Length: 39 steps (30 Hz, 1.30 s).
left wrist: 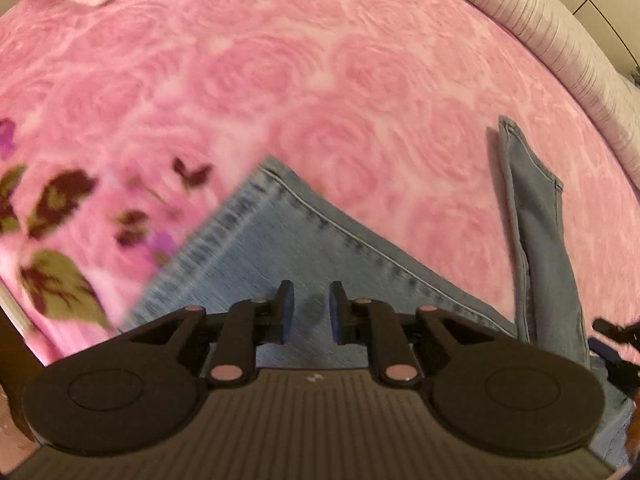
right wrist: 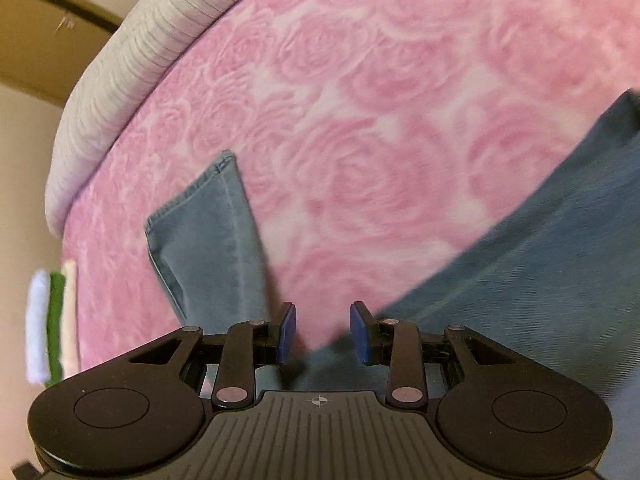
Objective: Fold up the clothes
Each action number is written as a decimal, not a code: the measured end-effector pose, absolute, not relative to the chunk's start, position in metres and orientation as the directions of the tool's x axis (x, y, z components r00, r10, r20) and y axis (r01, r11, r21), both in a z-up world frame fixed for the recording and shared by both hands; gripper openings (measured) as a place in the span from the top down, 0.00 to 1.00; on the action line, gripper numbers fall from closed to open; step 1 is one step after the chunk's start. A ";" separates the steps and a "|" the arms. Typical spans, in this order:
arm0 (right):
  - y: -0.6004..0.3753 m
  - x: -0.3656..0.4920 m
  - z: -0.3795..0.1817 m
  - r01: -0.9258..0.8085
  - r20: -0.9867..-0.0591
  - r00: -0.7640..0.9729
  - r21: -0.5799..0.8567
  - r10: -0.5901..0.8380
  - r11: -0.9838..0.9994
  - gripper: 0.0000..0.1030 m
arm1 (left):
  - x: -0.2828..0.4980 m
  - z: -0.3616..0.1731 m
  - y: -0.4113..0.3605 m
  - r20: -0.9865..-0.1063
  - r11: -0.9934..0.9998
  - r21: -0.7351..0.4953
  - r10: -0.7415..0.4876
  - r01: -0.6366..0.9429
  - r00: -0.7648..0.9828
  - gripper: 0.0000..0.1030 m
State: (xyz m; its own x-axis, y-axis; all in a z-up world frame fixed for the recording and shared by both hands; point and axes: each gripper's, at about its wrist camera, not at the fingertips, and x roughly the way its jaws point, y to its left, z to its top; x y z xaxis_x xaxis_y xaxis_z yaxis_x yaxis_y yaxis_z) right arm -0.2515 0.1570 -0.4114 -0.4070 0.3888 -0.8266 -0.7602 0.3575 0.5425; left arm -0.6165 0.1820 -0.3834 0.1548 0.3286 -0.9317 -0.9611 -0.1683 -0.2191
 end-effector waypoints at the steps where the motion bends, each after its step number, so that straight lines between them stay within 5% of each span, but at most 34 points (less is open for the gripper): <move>1: 0.164 -0.255 -0.416 -0.750 -0.824 -0.413 0.549 0.387 0.368 0.67 | -0.618 -0.382 0.182 -0.933 -0.167 -0.223 0.323 -0.960 0.160 0.87; 7: 0.208 -0.273 -0.457 -0.665 -0.790 -0.499 0.612 0.355 0.428 0.67 | -0.628 -0.377 0.169 -0.930 -0.210 -0.292 0.291 -0.933 0.226 0.87; 8: 0.213 -0.277 -0.457 -0.655 -0.776 -0.512 0.630 0.368 0.417 0.73 | -0.630 -0.376 0.165 -0.928 -0.220 -0.304 0.288 -0.927 0.236 0.87; 9: 0.217 -0.281 -0.452 -0.660 -0.766 -0.519 0.641 0.380 0.392 0.96 | -0.634 -0.375 0.161 -0.929 -0.235 -0.308 0.285 -0.922 0.238 0.87; 10: 0.219 -0.287 -0.445 -0.676 -0.760 -0.519 0.645 0.392 0.356 0.98 | -0.637 -0.374 0.157 -0.929 -0.250 -0.312 0.282 -0.917 0.240 0.87; 15: 0.204 -0.363 -0.371 -0.798 -0.700 -0.573 0.595 0.427 -0.095 0.99 | -0.674 -0.355 0.135 -0.924 -0.354 -0.330 0.311 -0.875 0.222 0.87; 18: 0.176 -0.435 -0.345 -0.722 -0.685 -0.683 0.577 0.256 -0.383 0.99 | -0.698 -0.344 0.122 -0.917 -0.410 -0.346 0.336 -0.844 0.213 0.87; 23: 0.112 -0.520 -0.361 -0.638 -0.835 -0.549 0.384 0.045 -0.667 0.95 | -0.711 -0.342 0.107 -0.916 -0.422 -0.350 0.341 -0.836 0.212 0.87; 30: 0.101 -0.465 -0.361 -0.784 -0.855 -0.479 0.316 0.198 -0.535 0.75 | -0.690 -0.359 0.099 -0.889 -0.383 -0.429 0.338 -0.818 0.308 0.87; 39: 0.089 -0.320 -0.349 -0.984 -0.782 -0.159 0.074 0.603 -0.163 0.74 | -0.642 -0.368 0.104 -0.819 -0.275 -0.501 0.456 -0.820 0.348 0.87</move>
State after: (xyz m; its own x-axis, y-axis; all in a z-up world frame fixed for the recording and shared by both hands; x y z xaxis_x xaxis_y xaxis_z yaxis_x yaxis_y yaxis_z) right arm -0.3198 0.0886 -0.3493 -0.1588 0.6032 -0.7816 -0.9838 -0.1634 0.0738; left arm -0.6418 0.1038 -0.3678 0.3476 0.4558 -0.8194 -0.8204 -0.2752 -0.5012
